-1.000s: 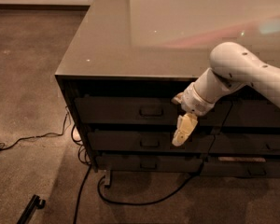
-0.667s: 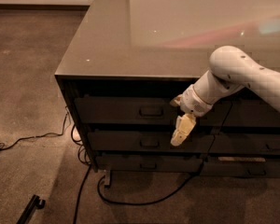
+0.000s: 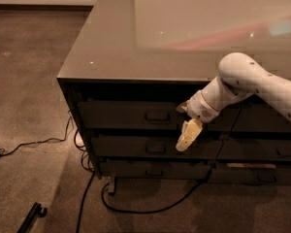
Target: Open top drawer
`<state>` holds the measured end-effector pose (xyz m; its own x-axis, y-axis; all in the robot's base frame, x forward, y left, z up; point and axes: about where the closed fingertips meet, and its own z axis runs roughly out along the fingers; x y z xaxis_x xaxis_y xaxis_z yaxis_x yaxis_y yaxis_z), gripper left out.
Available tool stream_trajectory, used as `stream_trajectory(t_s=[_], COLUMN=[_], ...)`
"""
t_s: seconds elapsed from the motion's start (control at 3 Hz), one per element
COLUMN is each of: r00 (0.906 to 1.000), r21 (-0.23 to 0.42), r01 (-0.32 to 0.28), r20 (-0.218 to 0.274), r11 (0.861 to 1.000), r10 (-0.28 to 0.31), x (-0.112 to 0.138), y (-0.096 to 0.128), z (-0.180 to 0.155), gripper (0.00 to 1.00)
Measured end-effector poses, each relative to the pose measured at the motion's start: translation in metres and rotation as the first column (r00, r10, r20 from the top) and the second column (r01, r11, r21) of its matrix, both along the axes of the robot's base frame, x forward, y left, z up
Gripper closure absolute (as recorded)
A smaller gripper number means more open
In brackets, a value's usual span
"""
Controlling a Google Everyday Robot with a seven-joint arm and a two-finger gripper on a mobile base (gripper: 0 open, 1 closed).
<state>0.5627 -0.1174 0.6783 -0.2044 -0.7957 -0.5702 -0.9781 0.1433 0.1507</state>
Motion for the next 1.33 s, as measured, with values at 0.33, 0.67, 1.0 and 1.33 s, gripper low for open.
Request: stream_trajectory(t_s=[0.33, 0.67, 1.0, 1.33], r00=[0.9986, 0.9962, 0.9963, 0.989], r21=[0.016, 0.018, 0.016, -0.004], r01=[0.019, 0.009, 0.005, 0.028], r20=[0.05, 0.087, 0.086, 0.145], r11=[1.0, 1.0, 1.0, 1.0], r10=[-0.019, -0.01, -0.007, -0.027], x=[0.001, 0.006, 0.006, 0.008], y=[-0.007, -0.007, -0.007, -0.003], z=[0.02, 0.04, 0.04, 0.039], gripper=[0.0, 0.0, 0.0, 0.0])
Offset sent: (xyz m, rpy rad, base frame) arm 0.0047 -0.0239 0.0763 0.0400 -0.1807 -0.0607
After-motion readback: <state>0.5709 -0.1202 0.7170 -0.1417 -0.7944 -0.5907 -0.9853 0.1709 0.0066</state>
